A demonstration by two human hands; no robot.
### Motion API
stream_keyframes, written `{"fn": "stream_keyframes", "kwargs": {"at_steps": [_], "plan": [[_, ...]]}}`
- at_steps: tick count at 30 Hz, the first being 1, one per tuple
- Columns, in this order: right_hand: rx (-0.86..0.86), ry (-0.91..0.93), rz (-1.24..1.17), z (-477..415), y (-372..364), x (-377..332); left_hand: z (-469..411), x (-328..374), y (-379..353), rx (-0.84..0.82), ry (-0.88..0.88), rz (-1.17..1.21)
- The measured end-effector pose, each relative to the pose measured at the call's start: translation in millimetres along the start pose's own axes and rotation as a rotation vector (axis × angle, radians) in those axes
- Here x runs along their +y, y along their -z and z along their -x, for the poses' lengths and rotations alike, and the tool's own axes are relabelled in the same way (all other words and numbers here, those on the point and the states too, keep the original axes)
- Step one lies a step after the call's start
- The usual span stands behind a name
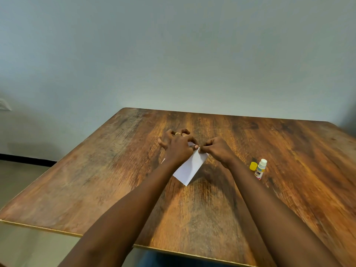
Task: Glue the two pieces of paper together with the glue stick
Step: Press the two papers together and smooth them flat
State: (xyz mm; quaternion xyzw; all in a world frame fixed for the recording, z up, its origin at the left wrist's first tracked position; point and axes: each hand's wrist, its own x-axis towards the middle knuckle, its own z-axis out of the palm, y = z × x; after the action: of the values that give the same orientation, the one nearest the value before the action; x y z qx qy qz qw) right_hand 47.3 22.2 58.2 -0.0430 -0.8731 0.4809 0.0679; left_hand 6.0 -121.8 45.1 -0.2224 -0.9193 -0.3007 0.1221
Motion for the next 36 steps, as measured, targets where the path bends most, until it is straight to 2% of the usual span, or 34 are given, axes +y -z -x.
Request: {"fn": "stream_keyframes", "kwargs": {"at_steps": [6,15,20,26,36], "plan": [[-0.014,0.02,-0.078,3.3,3.3,2.2,-1.8,3.2,-1.1,0.037,0.074,0.044],[0.061,0.017,-0.111,2.6,5.6,4.6,-0.8,2.4,3.1,0.031,0.202,0.083],[0.098,0.029,-0.065,-3.2,0.6,4.2,-1.0,2.7,2.4,0.023,0.158,0.029],[0.017,0.07,-0.045,-4.8,1.3,0.5,-3.9,1.5,-1.5,-0.042,0.026,0.018],[0.016,0.093,-0.132,-3.9,-2.9,4.1,-2.0,8.3,-5.1,0.058,0.105,0.173]]}}
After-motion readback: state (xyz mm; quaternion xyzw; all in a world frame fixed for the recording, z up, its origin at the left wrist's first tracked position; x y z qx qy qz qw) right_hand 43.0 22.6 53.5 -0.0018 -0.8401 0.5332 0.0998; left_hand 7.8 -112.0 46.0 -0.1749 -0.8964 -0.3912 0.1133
